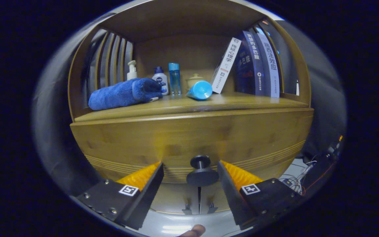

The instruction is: Pull open the drawer, take out the items inside it, and place them on the countertop above the cabinet.

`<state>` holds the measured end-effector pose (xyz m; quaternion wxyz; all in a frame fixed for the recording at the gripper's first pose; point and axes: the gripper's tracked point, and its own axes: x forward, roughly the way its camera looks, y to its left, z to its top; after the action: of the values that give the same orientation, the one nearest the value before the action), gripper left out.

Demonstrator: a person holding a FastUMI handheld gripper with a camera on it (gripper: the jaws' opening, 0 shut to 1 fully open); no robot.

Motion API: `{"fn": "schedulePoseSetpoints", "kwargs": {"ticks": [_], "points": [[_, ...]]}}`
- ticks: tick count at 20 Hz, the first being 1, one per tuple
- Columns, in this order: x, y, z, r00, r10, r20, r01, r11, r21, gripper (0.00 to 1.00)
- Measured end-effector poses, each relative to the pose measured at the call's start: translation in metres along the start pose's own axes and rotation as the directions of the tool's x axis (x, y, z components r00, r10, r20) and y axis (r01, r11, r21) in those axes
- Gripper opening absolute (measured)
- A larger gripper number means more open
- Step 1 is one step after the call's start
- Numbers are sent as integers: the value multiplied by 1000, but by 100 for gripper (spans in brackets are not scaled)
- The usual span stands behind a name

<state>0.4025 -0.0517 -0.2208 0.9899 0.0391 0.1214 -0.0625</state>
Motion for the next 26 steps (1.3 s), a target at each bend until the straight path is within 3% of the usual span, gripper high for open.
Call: {"fn": "schedulePoseSetpoints", "kwargs": {"ticks": [7,18,26], "points": [[-13,5,8,1000,-3,8,3,1000,-12,99],[-129,9,66,995,-36,90,38,999,-13,99],[-220,25,141,982,-13,188,22,999,-49,99]]}}
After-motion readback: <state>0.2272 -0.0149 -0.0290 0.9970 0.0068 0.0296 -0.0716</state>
